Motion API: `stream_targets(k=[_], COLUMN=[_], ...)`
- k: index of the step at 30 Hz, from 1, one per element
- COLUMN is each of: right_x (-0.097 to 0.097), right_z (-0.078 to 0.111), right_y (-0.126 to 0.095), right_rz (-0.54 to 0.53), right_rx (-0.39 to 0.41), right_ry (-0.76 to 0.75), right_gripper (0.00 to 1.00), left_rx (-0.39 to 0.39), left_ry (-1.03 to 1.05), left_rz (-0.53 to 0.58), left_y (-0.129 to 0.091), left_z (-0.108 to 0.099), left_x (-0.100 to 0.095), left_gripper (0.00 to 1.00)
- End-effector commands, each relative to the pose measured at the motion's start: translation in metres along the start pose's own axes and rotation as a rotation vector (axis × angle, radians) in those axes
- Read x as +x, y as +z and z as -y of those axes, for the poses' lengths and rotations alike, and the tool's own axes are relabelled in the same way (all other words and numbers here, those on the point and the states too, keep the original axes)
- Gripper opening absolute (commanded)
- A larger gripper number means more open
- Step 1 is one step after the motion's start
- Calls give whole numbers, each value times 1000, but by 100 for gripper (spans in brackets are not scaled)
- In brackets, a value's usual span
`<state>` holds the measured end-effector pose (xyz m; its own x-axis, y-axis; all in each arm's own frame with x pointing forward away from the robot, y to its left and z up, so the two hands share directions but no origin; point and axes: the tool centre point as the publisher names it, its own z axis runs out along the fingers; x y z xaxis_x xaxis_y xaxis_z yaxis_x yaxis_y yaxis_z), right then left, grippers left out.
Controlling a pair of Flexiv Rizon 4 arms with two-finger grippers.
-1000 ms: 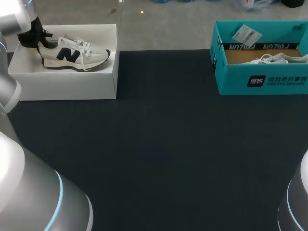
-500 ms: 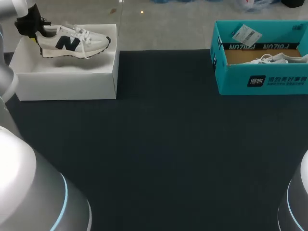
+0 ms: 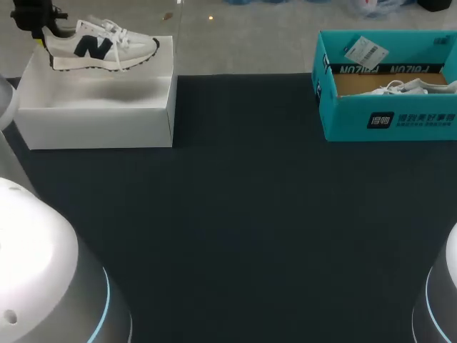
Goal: Take the shoe out of the shoebox, open the shoe tongue, remove and reinsert the insole, then place the shoe into the shoebox
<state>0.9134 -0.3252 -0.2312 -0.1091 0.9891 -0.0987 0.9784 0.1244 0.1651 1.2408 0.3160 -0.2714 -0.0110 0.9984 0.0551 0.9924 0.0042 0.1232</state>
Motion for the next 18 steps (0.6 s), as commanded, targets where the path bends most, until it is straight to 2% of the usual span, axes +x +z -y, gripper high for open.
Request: stream_targets(k=[1, 6, 18], right_x=[0, 0, 0], right_z=[0, 0, 0], right_y=[1, 1, 1], right_rz=[0, 0, 0], right_rx=[-1, -1, -1], right_ry=[0, 0, 0], right_gripper=[100, 100, 100], left_rx=[273, 224, 113], left_ry=[-4, -20, -32], left_rz=[-15, -51, -52], left_y=[-33, -54, -94], left_z=[-3, -4, 6], left_x=[4, 8, 11], left_gripper=[0, 0, 0])
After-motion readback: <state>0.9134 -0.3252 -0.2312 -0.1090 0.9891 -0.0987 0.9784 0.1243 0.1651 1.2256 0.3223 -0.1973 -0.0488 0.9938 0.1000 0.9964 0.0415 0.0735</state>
